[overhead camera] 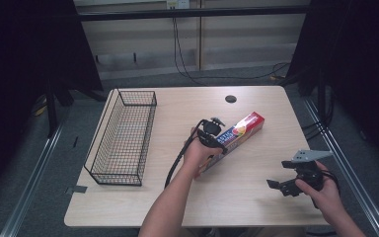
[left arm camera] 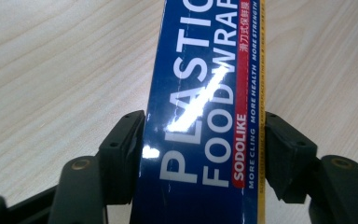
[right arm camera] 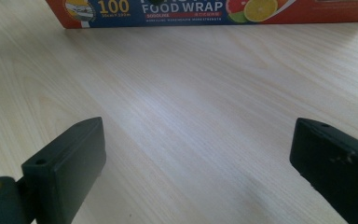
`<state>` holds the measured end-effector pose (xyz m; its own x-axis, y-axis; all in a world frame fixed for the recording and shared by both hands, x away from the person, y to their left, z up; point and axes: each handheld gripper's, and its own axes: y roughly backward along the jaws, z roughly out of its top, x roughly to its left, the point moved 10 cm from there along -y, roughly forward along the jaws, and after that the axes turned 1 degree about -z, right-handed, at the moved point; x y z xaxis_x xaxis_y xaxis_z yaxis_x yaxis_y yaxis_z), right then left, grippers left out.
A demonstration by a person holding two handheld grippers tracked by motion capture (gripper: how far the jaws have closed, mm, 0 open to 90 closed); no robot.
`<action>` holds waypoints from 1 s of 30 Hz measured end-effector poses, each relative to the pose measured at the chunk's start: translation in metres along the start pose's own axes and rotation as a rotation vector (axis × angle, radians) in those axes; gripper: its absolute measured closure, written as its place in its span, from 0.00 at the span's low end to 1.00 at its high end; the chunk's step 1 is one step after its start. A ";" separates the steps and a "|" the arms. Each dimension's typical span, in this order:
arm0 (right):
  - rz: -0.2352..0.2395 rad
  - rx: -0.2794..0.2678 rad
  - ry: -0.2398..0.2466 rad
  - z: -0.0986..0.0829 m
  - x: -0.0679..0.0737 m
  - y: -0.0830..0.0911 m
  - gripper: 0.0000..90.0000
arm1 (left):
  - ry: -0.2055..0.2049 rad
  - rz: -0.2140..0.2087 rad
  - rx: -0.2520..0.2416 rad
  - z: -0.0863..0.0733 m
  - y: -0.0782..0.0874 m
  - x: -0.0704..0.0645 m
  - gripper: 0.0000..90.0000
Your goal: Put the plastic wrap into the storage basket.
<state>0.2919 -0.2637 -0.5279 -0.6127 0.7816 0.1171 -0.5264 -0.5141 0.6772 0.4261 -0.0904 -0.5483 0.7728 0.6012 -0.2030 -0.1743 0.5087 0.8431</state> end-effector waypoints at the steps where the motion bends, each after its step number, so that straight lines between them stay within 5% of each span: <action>1: 0.001 -0.003 0.000 0.000 0.000 0.000 0.04 | 0.001 0.002 0.002 0.001 -0.001 0.000 0.40; 9: 0.005 0.003 0.011 -0.001 -0.001 -0.001 0.04 | 0.022 -0.005 -0.054 0.020 -0.009 -0.002 0.38; 18: 0.004 0.000 0.014 0.000 0.000 -0.001 0.04 | 0.007 0.013 -0.034 0.027 -0.021 -0.003 0.40; 22: 0.009 0.008 0.018 0.000 0.001 -0.003 0.04 | -0.039 0.035 0.002 0.027 -0.019 -0.003 0.44; 30: 0.010 0.003 0.018 0.000 0.000 -0.002 0.04 | 0.011 0.067 0.020 0.025 -0.007 -0.002 0.48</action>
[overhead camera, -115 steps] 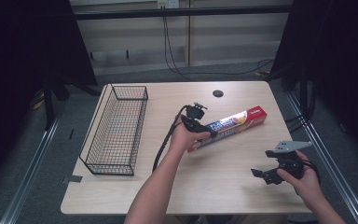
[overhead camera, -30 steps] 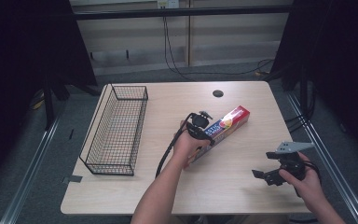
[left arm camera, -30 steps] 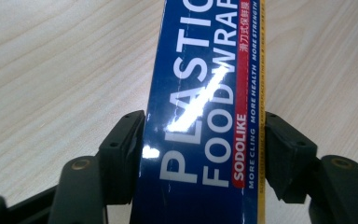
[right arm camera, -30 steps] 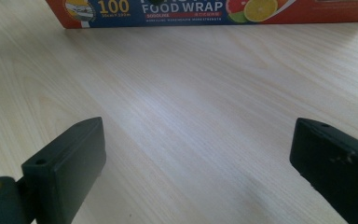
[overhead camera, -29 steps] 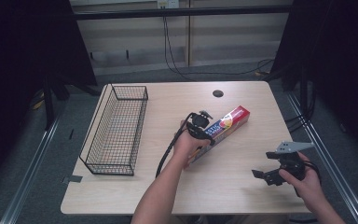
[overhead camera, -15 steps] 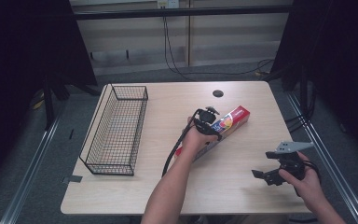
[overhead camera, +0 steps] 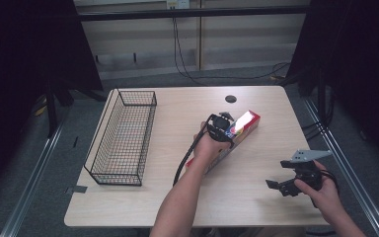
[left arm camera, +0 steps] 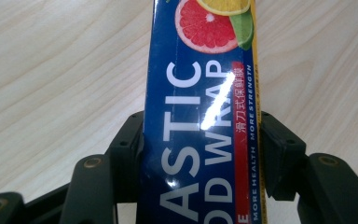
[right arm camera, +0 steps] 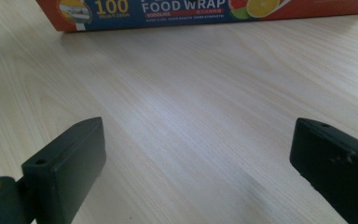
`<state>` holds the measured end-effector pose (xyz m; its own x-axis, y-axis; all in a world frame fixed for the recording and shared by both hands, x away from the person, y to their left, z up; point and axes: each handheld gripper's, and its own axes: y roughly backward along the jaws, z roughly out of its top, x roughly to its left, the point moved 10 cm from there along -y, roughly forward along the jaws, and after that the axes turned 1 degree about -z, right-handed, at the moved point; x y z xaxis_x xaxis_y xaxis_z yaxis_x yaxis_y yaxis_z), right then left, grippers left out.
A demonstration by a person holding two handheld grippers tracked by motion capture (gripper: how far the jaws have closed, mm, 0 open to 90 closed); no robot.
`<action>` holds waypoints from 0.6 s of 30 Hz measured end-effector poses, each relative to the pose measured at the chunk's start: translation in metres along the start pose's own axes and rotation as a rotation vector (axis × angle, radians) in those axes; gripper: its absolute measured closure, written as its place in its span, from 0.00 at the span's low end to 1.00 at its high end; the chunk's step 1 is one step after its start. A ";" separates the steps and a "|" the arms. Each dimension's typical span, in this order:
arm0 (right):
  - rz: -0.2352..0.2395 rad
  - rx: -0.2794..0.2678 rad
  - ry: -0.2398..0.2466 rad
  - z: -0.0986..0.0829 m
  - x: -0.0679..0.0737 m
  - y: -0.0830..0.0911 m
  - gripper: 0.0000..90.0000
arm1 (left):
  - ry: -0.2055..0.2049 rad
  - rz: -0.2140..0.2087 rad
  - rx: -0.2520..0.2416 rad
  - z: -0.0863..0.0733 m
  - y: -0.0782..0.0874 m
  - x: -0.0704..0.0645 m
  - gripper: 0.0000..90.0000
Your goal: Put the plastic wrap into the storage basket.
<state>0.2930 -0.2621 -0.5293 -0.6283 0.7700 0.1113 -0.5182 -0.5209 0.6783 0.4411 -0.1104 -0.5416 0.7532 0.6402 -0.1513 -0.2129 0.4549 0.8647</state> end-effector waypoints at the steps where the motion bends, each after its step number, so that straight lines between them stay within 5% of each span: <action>1: -0.003 -0.004 -0.001 0.000 -0.001 0.000 0.04 | 0.001 0.004 -0.004 0.000 0.003 0.002 0.48; 18: 0.003 -0.007 0.003 0.002 0.002 -0.001 0.04 | 0.113 0.088 0.003 -0.014 0.067 0.038 0.49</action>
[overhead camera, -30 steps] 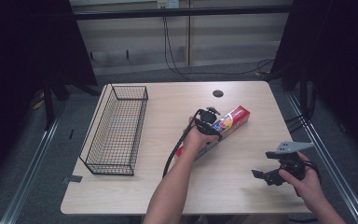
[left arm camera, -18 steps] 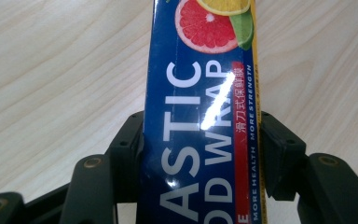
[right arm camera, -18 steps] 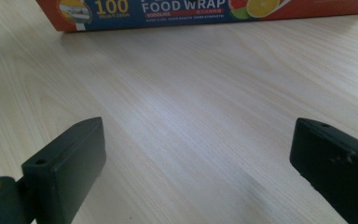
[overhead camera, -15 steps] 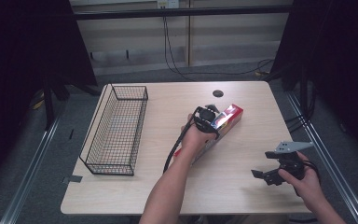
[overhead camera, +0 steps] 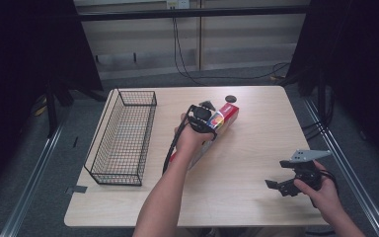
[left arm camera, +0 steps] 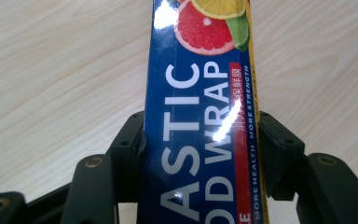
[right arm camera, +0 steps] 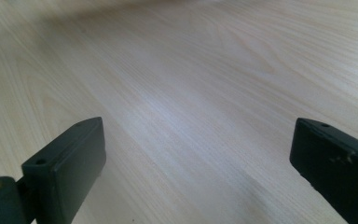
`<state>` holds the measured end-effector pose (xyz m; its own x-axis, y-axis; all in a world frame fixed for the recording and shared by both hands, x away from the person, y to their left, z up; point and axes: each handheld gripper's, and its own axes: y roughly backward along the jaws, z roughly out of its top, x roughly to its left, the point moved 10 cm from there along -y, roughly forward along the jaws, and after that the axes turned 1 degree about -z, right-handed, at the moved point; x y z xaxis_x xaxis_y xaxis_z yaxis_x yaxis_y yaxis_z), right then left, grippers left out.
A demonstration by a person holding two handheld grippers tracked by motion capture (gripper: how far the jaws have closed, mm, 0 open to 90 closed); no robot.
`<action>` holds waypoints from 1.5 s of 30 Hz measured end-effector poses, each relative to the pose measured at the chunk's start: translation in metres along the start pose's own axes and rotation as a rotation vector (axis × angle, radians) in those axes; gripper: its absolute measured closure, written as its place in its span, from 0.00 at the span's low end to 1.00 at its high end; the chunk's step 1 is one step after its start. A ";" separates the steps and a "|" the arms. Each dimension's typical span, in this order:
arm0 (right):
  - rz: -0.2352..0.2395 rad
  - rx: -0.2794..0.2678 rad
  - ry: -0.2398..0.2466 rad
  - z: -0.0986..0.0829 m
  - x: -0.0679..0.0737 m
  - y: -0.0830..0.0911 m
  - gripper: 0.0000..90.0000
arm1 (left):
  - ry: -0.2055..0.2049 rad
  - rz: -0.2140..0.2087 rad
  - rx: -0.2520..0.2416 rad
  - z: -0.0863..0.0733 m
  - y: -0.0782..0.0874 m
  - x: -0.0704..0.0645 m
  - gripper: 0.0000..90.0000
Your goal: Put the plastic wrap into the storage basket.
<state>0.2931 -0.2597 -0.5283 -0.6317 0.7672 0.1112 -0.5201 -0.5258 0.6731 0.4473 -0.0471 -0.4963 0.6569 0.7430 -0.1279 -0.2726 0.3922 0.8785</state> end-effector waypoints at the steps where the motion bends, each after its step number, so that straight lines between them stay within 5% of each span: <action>1: 0.000 0.000 -0.004 0.000 0.000 0.000 0.04 | 0.005 0.005 -0.001 -0.001 0.002 0.002 0.48; 19: 0.002 -0.001 -0.003 0.000 0.001 -0.001 0.04 | 0.056 0.067 0.008 -0.009 0.041 0.031 0.49; 45: 0.003 0.002 0.010 0.000 0.004 -0.002 0.04 | 0.184 0.118 -0.025 -0.033 0.083 0.063 0.48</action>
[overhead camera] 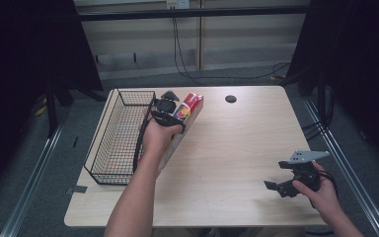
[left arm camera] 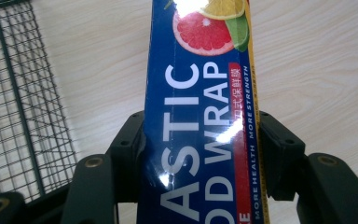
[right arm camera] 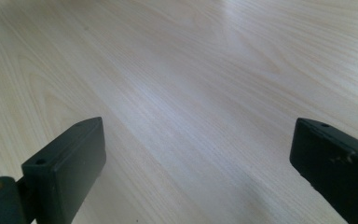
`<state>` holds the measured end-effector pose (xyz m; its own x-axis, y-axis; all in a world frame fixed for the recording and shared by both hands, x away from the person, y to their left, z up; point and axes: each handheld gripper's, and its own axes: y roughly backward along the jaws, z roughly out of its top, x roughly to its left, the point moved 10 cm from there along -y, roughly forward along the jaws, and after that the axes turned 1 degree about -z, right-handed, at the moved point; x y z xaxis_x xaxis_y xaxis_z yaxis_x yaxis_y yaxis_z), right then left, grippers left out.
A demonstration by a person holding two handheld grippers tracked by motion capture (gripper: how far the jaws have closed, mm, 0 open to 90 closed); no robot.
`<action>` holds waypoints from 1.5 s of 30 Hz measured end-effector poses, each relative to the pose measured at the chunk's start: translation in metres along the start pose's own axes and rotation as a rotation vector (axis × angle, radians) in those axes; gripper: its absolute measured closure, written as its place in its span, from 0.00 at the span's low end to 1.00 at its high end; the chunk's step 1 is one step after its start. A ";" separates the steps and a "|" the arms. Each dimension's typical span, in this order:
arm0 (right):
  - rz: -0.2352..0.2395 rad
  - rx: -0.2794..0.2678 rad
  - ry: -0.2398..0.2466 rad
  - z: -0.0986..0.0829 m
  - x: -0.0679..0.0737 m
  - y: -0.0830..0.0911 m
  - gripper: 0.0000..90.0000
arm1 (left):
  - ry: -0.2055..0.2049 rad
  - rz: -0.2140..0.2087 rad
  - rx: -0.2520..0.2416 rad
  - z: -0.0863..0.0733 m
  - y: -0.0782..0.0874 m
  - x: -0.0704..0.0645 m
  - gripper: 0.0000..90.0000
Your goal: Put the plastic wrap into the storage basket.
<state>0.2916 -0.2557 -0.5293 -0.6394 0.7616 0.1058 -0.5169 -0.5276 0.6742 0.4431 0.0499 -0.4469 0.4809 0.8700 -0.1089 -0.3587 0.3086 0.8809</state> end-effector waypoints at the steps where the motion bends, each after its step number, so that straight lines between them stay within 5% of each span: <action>1: -0.002 0.001 -0.001 0.000 0.000 0.000 0.04 | -0.005 0.004 0.002 -0.001 0.002 0.002 0.48; 45: -0.002 0.018 0.011 -0.004 0.003 -0.004 0.04 | 0.134 0.081 -0.006 -0.027 0.041 0.065 0.48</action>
<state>0.2893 -0.2524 -0.5349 -0.6448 0.7582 0.0965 -0.5076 -0.5192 0.6876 0.4385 0.1296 -0.4305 0.3393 0.9355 -0.0981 -0.3973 0.2371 0.8866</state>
